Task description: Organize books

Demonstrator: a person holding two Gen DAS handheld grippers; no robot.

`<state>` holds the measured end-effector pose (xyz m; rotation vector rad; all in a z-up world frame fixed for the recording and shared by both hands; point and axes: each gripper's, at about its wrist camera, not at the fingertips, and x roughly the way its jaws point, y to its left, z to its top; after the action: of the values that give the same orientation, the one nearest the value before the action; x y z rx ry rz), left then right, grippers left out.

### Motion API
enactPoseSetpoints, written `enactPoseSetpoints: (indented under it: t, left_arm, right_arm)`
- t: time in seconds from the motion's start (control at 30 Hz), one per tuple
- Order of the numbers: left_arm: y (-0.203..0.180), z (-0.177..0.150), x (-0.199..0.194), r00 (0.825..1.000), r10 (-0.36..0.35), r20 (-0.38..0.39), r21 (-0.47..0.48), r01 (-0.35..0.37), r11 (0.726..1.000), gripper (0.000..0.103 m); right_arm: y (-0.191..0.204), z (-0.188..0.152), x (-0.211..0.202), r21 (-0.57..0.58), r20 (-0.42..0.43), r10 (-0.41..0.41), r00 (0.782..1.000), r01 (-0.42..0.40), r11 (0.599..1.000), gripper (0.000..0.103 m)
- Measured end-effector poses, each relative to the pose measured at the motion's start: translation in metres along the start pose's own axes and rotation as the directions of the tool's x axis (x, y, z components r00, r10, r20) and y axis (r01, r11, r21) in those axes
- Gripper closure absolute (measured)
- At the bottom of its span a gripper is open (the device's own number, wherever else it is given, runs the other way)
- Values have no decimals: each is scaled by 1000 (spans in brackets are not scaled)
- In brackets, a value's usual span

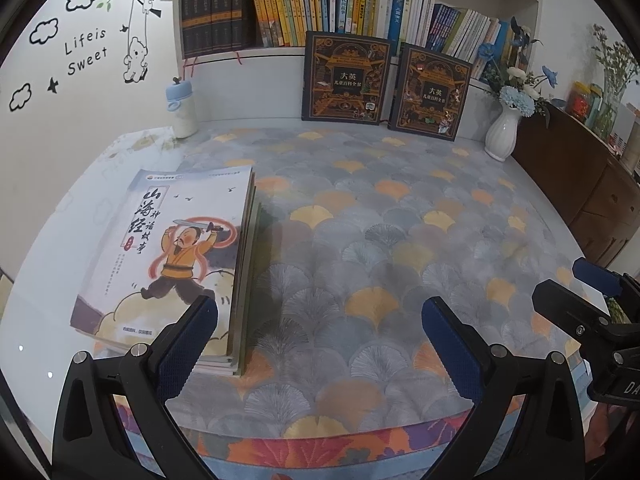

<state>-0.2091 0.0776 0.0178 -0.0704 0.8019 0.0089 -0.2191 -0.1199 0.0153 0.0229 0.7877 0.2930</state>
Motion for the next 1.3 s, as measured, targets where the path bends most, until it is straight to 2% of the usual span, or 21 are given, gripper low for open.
enactPoseSetpoints:
  t: [1.3]
  left_arm:
    - [-14,-12,-18,999,9,35,21,-9,1000,1]
  right_arm:
    - [0,-13,-23,2,28,-4,1000,4,1000,0]
